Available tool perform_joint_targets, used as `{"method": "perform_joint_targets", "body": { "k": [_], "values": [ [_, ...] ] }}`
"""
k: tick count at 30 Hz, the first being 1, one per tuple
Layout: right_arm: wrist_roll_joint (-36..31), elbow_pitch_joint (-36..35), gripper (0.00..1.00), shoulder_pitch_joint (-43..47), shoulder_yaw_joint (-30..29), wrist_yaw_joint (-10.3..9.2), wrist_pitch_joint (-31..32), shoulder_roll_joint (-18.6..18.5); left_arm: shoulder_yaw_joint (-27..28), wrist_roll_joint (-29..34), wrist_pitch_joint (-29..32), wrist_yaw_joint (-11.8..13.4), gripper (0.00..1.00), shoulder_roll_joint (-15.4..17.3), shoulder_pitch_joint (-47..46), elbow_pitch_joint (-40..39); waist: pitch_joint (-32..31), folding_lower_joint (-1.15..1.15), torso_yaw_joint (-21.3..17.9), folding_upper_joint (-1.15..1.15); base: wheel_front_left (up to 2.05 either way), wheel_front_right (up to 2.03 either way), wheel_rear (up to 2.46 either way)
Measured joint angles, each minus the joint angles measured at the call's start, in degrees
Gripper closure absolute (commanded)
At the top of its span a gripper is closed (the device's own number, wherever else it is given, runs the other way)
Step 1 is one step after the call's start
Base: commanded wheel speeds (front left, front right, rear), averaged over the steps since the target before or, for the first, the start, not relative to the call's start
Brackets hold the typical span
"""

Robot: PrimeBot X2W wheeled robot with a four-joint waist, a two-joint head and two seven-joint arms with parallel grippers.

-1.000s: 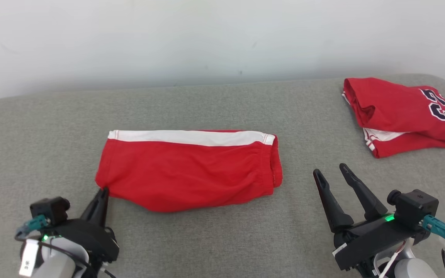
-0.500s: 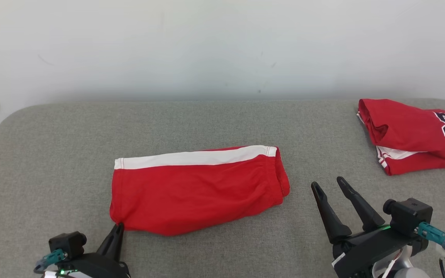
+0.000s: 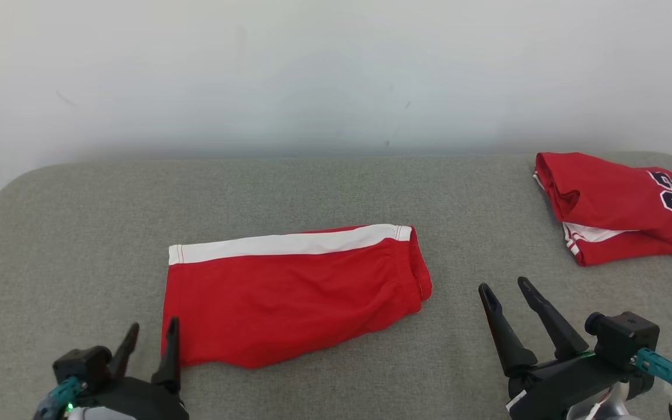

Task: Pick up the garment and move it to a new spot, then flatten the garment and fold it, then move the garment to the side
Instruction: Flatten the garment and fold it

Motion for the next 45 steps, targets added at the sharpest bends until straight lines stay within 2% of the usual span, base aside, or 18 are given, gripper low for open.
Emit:
{"method": "perform_joint_targets", "body": {
  "k": [4,15,26,32,37,45],
  "values": [
    [-0.8,0.3,0.00,0.2,-0.6,0.00,-0.8,0.1,4.0,4.7,0.0,1.9,0.00,-0.1,2.6,-6.3,-0.3,0.00,0.3,0.00,0.00,0.00,0.00],
    [-2.9,1.1,0.00,0.8,-3.3,0.00,-2.7,0.5,12.8,13.0,0.0,3.7,0.00,-0.3,7.8,-16.1,-1.8,0.00,1.3,0.00,0.00,0.00,0.00],
    [-6.5,1.4,0.00,2.2,-7.3,0.00,-3.1,1.1,14.5,18.4,0.5,7.3,0.00,2.2,13.8,-21.0,-3.4,-0.01,1.8,0.00,0.00,0.00,0.00],
    [-7.4,0.7,0.00,3.2,-8.7,0.01,-2.2,1.4,13.6,19.4,4.5,7.3,0.00,3.8,17.5,-26.2,-3.9,-0.01,1.0,0.00,0.00,0.00,0.00],
    [-8.7,-0.3,0.00,4.3,-9.9,0.01,-1.1,1.5,11.3,18.1,7.2,3.9,0.00,4.8,19.1,-30.5,-4.0,-0.01,0.3,0.00,0.00,0.00,0.00],
    [-9.0,-1.4,0.00,4.5,-9.9,0.01,0.4,1.5,10.5,17.4,8.3,2.7,0.00,5.7,19.6,-32.7,-4.2,-0.01,-0.5,0.00,0.00,0.00,0.00]
  ]
}}
